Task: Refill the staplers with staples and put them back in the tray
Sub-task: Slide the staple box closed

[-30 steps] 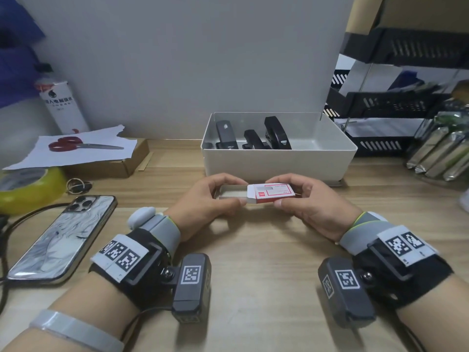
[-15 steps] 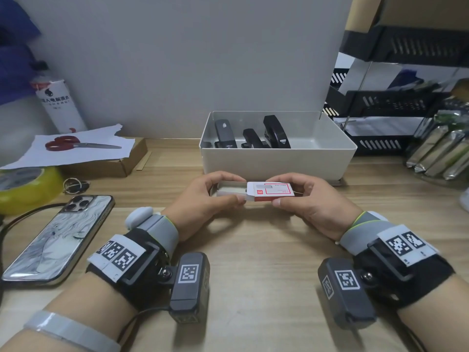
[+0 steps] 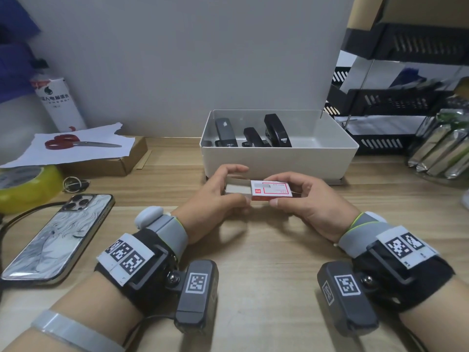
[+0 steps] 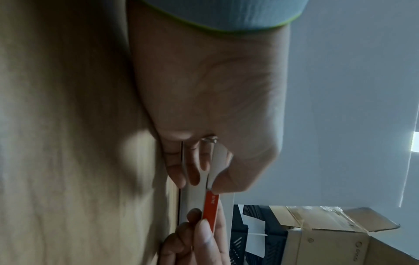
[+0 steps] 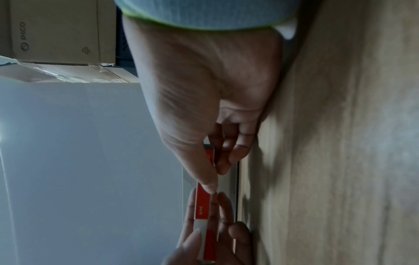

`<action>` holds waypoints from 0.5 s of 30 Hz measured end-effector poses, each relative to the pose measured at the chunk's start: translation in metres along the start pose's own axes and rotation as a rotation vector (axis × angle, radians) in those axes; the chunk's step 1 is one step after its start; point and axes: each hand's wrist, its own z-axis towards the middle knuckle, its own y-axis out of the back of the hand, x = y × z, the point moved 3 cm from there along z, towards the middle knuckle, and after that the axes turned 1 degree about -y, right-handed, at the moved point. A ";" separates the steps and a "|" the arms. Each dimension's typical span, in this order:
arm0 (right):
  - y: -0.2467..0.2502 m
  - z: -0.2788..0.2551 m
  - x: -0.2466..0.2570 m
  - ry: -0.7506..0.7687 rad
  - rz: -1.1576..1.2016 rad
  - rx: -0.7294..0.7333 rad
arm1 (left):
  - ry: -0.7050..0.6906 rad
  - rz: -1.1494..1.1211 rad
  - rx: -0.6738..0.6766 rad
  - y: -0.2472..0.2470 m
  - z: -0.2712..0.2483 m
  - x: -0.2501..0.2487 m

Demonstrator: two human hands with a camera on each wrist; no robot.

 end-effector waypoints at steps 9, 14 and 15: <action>0.006 -0.001 -0.001 -0.030 0.029 -0.118 | 0.088 -0.429 -0.204 0.015 0.006 -0.002; 0.007 -0.002 -0.001 -0.036 0.034 -0.124 | 0.072 -0.336 -0.126 0.015 0.005 0.003; 0.006 -0.002 -0.001 -0.033 0.027 -0.114 | 0.062 -0.312 -0.105 0.013 0.004 0.003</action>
